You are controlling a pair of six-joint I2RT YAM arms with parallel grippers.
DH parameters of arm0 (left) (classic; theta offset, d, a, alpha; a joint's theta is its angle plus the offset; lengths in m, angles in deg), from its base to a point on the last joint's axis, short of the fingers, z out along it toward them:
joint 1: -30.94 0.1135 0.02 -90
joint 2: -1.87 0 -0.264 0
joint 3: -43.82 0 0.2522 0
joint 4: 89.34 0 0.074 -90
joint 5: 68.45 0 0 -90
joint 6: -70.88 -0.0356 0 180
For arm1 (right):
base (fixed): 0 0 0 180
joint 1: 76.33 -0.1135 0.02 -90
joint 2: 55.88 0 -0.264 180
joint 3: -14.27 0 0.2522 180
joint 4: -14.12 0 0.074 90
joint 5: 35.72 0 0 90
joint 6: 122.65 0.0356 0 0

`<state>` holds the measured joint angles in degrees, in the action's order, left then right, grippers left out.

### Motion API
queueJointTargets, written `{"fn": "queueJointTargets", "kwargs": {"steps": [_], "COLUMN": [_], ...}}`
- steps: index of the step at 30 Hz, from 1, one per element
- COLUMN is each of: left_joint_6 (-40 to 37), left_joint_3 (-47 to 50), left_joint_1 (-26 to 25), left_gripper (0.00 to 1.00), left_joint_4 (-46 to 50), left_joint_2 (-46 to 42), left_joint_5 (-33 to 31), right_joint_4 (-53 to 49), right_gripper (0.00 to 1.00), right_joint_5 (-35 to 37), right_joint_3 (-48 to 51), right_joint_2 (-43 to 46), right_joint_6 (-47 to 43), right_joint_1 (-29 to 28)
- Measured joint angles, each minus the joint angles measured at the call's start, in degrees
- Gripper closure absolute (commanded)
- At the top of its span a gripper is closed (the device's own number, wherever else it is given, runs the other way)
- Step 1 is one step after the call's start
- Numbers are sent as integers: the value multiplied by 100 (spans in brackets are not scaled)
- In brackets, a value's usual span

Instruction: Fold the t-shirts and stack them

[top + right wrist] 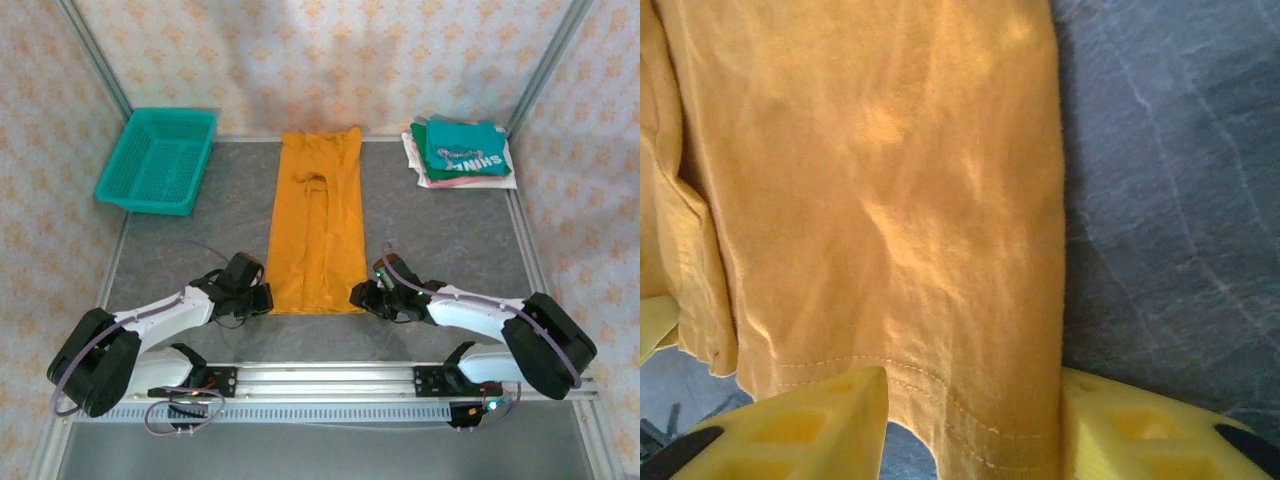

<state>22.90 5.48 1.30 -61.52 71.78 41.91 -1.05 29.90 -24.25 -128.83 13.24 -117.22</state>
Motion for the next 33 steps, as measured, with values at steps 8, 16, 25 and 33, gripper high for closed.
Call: {"fn": "queueJointTargets", "kwargs": {"steps": [8, 16, 25, 33], "left_joint_6": [2, 0, 804, 1716], "left_joint_3": [39, 133, 813, 1137], "left_joint_1": [-2, -76, -1488, -2074], "left_gripper": [100, 100, 100, 100], "left_joint_4": [-55, -146, -286, 514], "left_joint_2": [-31, -131, -1360, -3281], "left_joint_5": [2, -59, -527, -798], "right_joint_4": [-221, -131, -44, -940], "right_gripper": [84, 100, 100, 100], "right_joint_5": [164, 170, 232, 468], "right_joint_3": [-66, -105, 629, 960], "right_joint_2": [-146, -245, 824, 2743], "right_joint_6": [107, 61, 348, 706], "right_joint_1": [7, -9, -678, -697]}}
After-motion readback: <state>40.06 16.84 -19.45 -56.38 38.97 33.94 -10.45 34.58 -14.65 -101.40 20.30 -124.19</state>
